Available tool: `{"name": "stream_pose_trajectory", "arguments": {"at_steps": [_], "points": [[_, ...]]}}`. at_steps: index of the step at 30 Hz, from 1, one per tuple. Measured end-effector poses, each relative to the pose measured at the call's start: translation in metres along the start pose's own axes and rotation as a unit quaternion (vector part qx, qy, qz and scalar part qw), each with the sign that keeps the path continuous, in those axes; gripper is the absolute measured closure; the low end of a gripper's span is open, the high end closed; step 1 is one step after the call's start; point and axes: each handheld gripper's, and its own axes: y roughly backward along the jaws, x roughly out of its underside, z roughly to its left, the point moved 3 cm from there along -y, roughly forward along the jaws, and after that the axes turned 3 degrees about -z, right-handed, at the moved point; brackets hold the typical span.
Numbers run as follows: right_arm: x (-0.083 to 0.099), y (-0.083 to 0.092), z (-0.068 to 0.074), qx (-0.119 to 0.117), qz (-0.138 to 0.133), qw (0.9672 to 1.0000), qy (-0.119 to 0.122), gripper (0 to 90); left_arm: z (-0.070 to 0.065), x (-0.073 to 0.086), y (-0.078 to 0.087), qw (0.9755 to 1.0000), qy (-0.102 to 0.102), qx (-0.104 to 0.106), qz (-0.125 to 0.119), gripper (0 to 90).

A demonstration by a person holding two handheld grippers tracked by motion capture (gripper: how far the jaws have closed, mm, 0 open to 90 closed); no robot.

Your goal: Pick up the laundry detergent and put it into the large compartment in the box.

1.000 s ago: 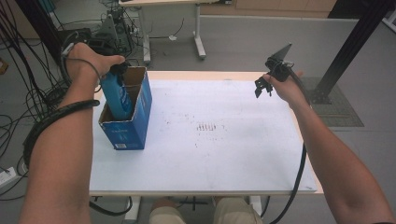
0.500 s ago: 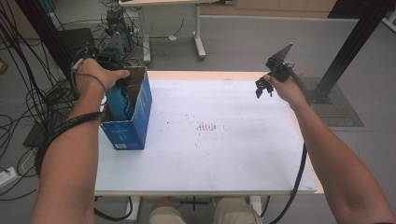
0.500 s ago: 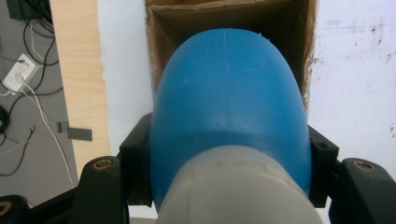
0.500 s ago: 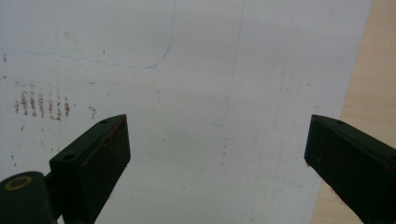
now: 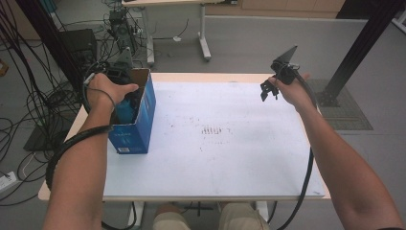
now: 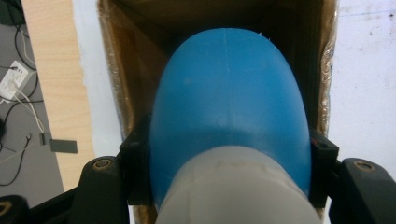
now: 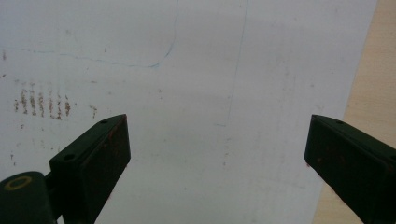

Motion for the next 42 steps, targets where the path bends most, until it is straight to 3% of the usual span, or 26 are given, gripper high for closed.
{"name": "stream_pose_trajectory", "arguments": {"at_steps": [21,42], "points": [[0.0,-0.004,0.001,0.0,0.003,1.0,0.001,6.8,-0.003,0.004,-0.029,0.9998,-0.015,-0.001,0.013,37.6],[0.002,-0.003,0.001,-0.004,0.0,1.0,0.0,6.8,0.001,0.007,-0.029,0.9999,-0.011,0.003,0.007,37.4]]}}
